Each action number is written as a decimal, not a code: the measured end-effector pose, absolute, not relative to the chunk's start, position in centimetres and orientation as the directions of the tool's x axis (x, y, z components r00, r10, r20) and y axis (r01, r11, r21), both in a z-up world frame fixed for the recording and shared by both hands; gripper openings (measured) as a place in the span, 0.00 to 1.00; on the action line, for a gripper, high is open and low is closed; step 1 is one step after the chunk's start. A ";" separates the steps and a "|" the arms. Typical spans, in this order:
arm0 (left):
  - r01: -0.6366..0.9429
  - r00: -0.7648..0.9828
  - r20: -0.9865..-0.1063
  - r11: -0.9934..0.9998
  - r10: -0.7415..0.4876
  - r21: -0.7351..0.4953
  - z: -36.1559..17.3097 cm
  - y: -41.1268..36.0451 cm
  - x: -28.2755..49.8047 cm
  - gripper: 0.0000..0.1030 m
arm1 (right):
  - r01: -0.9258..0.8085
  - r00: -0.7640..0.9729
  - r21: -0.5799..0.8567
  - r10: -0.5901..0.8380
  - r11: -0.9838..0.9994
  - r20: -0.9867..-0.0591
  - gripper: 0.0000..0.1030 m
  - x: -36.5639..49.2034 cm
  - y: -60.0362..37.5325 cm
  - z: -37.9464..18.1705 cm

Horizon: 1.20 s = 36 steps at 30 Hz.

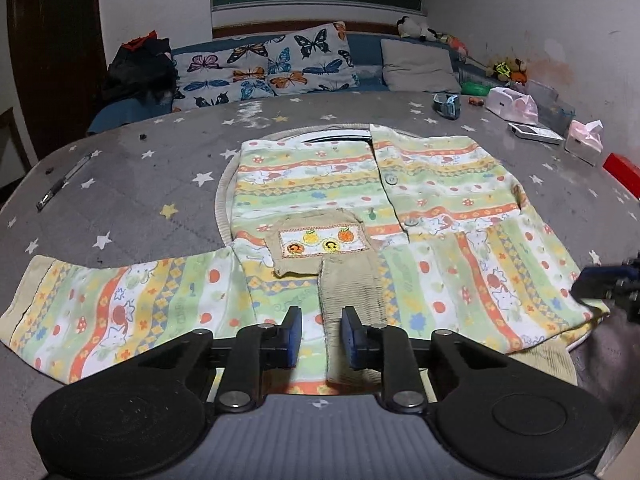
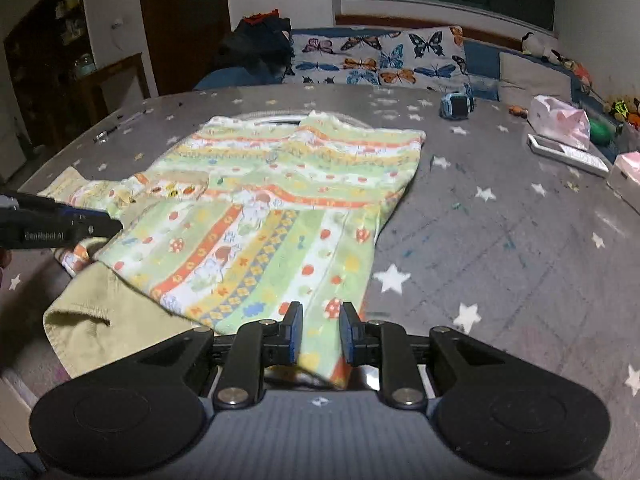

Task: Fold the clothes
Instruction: 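Fold the sleeve across the shirt body with the right tool and release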

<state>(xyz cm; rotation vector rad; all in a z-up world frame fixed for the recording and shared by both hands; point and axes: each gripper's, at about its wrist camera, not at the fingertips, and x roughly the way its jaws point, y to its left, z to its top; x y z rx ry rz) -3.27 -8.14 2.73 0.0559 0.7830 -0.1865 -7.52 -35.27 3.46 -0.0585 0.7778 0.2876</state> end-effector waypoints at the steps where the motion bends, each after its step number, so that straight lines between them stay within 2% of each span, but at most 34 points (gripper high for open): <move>1: 0.182 0.693 -0.705 0.983 -0.148 -0.028 2.8 -8.0 -3.2 0.23 | -0.278 0.684 0.052 0.236 0.959 -0.691 0.19 -7.3 -35.3 3.7; 6: 0.176 0.698 -0.701 0.984 -0.147 -0.032 3.0 -8.2 -2.6 0.23 | -0.284 0.720 0.048 0.246 0.958 -0.648 0.19 -4.2 -34.4 4.5; 9: 0.180 0.687 -0.714 0.984 -0.138 -0.017 2.3 -8.1 -2.3 0.25 | -0.282 0.706 0.033 0.231 0.959 -0.669 0.19 -2.3 -33.9 3.6; 15: 0.118 0.710 -0.691 0.990 -0.137 -0.075 3.5 -5.1 -3.0 0.27 | -0.303 0.694 -0.005 0.217 0.953 -0.687 0.19 -2.5 -32.6 3.1; 17: 0.060 0.721 -0.687 0.996 -0.091 -0.069 3.8 -3.6 -3.2 0.38 | -0.335 0.694 -0.001 0.246 0.942 -0.677 0.20 -3.1 -31.8 3.8; 18: 0.024 0.724 -0.687 0.998 -0.060 -0.062 3.9 -2.7 -3.2 0.40 | -0.364 0.689 0.001 0.270 0.931 -0.673 0.22 -3.5 -31.0 4.1; 24: -0.218 0.715 -0.685 0.976 0.139 -0.029 3.6 3.7 -3.9 0.45 | -0.536 0.637 0.003 0.406 0.844 -0.655 0.22 -4.6 -25.1 4.7; 28: -0.356 0.692 -0.678 0.934 0.247 -0.023 3.3 8.0 -4.4 0.48 | -0.590 0.597 -0.002 0.435 0.807 -0.674 0.23 -4.6 -21.8 3.6; 36: -0.493 0.645 -0.693 0.869 0.323 -0.053 2.3 13.4 -3.5 0.48 | -0.612 0.595 -0.051 0.416 0.790 -0.688 0.23 -5.6 -20.4 3.1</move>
